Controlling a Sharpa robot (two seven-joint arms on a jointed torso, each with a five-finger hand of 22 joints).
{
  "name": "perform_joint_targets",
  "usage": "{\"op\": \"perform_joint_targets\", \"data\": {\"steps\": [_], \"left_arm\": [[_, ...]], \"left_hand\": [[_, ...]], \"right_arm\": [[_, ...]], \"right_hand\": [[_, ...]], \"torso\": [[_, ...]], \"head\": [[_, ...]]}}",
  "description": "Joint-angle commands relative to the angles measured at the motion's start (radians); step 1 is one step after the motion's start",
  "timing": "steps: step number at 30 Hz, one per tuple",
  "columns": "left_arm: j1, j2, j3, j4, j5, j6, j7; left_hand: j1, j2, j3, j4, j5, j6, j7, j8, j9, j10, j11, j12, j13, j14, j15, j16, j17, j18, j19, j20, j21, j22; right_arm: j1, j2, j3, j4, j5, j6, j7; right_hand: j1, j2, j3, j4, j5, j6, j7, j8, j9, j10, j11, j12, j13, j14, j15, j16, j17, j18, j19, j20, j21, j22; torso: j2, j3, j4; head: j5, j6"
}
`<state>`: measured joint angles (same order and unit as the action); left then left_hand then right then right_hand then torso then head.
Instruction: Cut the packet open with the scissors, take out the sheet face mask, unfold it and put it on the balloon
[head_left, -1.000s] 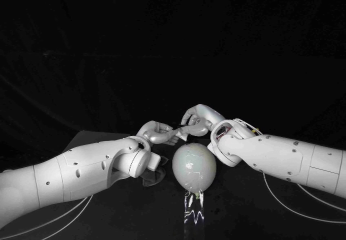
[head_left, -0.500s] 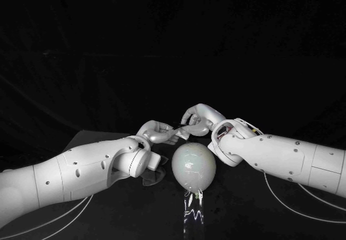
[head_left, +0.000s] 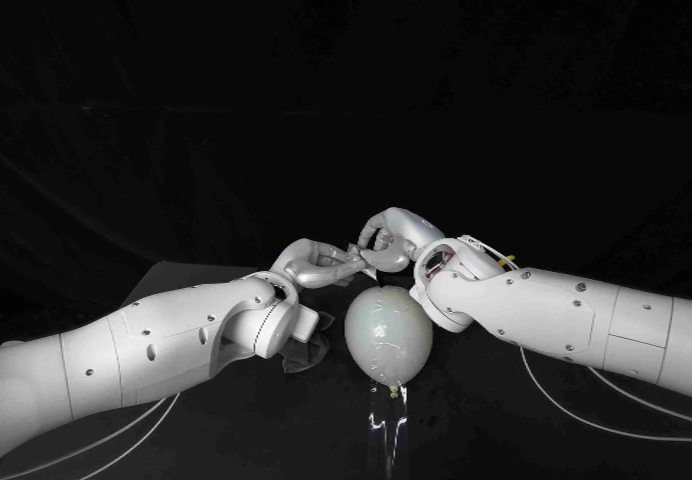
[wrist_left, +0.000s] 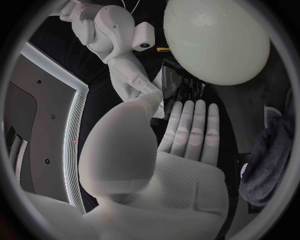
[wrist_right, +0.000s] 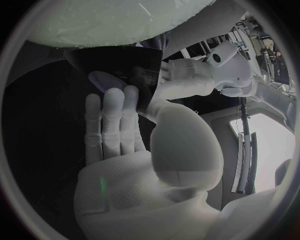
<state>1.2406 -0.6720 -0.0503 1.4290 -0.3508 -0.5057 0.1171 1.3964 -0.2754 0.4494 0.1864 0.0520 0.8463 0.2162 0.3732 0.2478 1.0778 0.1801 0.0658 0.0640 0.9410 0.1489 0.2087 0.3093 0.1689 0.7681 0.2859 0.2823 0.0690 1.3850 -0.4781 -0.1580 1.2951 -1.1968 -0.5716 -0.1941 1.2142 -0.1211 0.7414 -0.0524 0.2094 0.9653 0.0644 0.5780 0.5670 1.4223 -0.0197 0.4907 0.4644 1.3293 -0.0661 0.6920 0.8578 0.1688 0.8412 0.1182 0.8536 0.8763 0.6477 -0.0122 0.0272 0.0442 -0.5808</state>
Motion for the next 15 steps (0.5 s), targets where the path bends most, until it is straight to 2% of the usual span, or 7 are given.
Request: {"op": "perform_joint_targets", "data": {"steps": [1, 5, 9, 15], "left_arm": [[0.003, 0.0, 0.003, 0.002, -0.046, 0.001, 0.053], [0.003, -0.001, 0.003, 0.002, -0.042, -0.014, 0.064], [0.003, -0.001, 0.003, 0.001, -0.027, -0.027, 0.07], [0.003, -0.001, 0.003, -0.001, -0.006, -0.042, 0.061]], "left_hand": [[0.013, 0.005, -0.012, -0.004, -0.003, -0.011, 0.019, -0.007, -0.002, -0.012, 0.002, 0.003, 0.002, -0.01, 0.0, -0.005, 0.002, 0.003, -0.008, 0.003, -0.005, -0.001], [0.013, 0.015, -0.028, -0.002, -0.003, -0.013, 0.022, -0.008, -0.003, -0.018, 0.004, 0.008, 0.003, -0.01, 0.001, -0.006, 0.004, 0.004, -0.006, 0.003, -0.007, 0.0], [0.003, 0.037, -0.044, 0.013, -0.003, 0.003, 0.021, 0.0, -0.001, -0.016, 0.002, 0.019, 0.005, -0.006, 0.0, -0.002, 0.007, 0.006, -0.002, 0.003, -0.008, 0.0], [-0.027, 0.076, -0.06, 0.057, -0.003, 0.023, 0.012, 0.01, 0.001, -0.004, -0.006, 0.039, 0.008, 0.008, -0.007, 0.006, 0.014, 0.008, 0.006, 0.002, -0.009, 0.001]], "right_arm": [[-0.001, 0.005, -0.001, 0.005, -0.081, 0.028, -0.073], [-0.001, 0.008, -0.001, 0.009, -0.114, 0.038, -0.094], [-0.001, 0.008, -0.001, 0.013, -0.136, 0.044, -0.103], [-0.001, 0.005, -0.001, 0.022, -0.147, 0.033, -0.1]], "right_hand": [[0.007, -0.003, 0.005, -0.002, 0.01, 0.064, -0.013, -0.002, -0.004, 0.007, -0.001, 0.003, 0.001, 0.004, 0.0, 0.006, -0.001, 0.01, -0.002, -0.008, 0.006, 0.006], [0.005, -0.006, 0.007, -0.007, 0.021, 0.067, -0.013, -0.003, -0.005, 0.009, -0.002, 0.004, 0.002, 0.006, -0.001, 0.009, -0.003, 0.01, -0.005, -0.008, 0.013, 0.014], [0.003, -0.009, 0.008, -0.011, 0.032, 0.07, -0.014, -0.003, -0.006, 0.012, -0.003, 0.004, 0.003, 0.007, -0.001, 0.012, -0.005, 0.011, -0.007, -0.009, 0.019, 0.021], [0.002, -0.009, 0.008, -0.012, 0.034, 0.071, -0.014, -0.003, -0.006, 0.012, -0.003, 0.004, 0.003, 0.007, -0.002, 0.013, -0.005, 0.01, -0.008, -0.009, 0.02, 0.023]], "torso": [[0.0, 0.0002, -0.0002], [-0.001, 0.0003, -0.0005], [-0.001, 0.0003, -0.0015], [-0.001, 0.0008, -0.0019]], "head": [[-0.001, -0.001], [-0.001, -0.001], [0.0, -0.002], [0.0, -0.003]]}}
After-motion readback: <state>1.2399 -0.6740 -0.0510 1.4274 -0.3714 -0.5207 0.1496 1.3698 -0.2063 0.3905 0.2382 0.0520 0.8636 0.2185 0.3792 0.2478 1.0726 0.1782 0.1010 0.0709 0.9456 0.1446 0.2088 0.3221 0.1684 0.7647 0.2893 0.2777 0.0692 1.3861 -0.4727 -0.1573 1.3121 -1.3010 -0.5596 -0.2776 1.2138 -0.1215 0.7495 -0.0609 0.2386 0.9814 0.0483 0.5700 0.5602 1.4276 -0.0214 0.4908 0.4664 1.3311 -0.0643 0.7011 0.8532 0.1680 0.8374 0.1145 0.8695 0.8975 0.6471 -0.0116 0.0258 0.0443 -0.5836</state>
